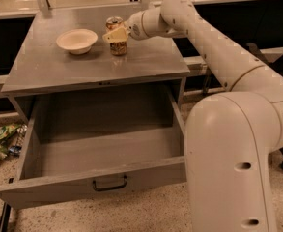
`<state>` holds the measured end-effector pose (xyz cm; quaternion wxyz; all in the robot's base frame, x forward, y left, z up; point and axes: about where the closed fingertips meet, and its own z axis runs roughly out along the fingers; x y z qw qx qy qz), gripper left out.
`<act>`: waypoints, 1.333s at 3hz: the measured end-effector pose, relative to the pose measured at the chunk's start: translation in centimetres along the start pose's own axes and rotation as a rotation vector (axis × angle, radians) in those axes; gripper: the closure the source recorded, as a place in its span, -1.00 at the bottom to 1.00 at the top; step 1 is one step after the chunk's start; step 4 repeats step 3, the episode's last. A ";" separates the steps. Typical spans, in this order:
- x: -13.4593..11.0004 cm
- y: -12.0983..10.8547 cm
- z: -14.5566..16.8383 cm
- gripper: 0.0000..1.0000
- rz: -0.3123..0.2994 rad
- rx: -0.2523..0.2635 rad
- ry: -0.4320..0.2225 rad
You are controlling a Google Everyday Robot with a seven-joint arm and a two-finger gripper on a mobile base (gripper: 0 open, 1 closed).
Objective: Pick orange can from top drawer and place on counter
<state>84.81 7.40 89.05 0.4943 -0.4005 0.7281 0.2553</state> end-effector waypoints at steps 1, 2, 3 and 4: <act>-0.7 -0.9 -2.7 -1.00 -0.035 0.050 -0.024; -0.9 -0.5 -8.5 -1.00 -0.077 0.125 -0.029; -1.1 0.0 -15.0 -1.00 -0.114 0.226 0.005; -1.1 0.0 -15.0 -1.00 -0.114 0.226 0.005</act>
Offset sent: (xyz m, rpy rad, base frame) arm -0.0940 -0.1254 0.0739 -0.0895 -0.1893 -0.1582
